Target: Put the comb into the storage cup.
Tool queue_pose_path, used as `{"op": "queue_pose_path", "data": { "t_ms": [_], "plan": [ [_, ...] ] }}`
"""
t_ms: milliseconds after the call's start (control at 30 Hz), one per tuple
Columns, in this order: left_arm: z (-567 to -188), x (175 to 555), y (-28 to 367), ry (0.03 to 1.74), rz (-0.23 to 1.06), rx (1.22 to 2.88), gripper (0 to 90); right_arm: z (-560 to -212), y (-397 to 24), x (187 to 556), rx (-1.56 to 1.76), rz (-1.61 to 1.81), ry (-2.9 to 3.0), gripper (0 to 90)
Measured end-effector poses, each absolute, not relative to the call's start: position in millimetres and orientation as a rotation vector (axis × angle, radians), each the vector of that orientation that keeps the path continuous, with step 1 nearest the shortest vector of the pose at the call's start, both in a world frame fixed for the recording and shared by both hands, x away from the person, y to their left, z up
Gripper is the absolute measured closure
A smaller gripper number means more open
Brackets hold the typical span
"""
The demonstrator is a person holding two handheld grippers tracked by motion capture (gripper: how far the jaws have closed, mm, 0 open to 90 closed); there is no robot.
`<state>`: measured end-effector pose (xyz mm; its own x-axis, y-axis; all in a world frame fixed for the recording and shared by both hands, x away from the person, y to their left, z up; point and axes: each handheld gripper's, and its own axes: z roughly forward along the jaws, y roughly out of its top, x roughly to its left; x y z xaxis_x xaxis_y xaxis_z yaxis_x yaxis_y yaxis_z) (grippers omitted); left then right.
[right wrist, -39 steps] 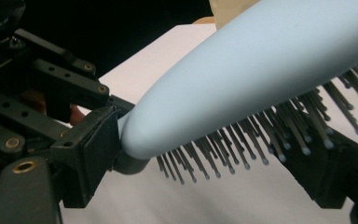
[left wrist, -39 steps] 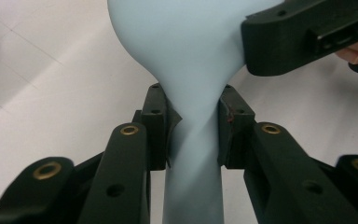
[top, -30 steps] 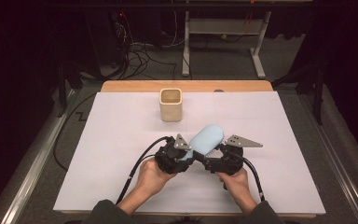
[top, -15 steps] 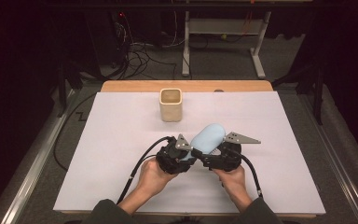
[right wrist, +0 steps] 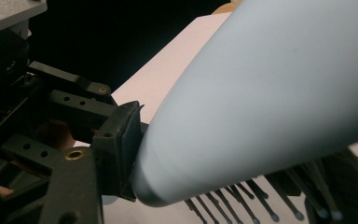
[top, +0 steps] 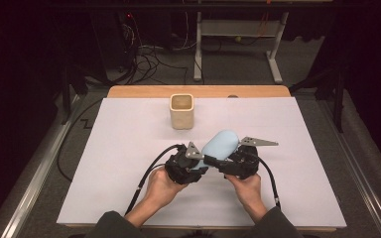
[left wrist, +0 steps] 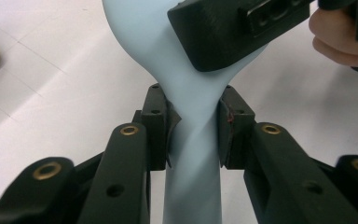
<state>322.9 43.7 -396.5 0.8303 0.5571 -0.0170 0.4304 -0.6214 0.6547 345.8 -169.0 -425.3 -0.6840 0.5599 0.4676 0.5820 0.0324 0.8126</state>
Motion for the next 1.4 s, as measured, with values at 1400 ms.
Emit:
{"op": "queue_pose_path", "data": {
  "t_ms": [1400],
  "plan": [
    [-388.4,322.8,76.4,0.739,0.234,2.183,41.4,-392.1,-157.1,344.3,-1.046,-1.797,-2.381,56.4]
  ]
}}
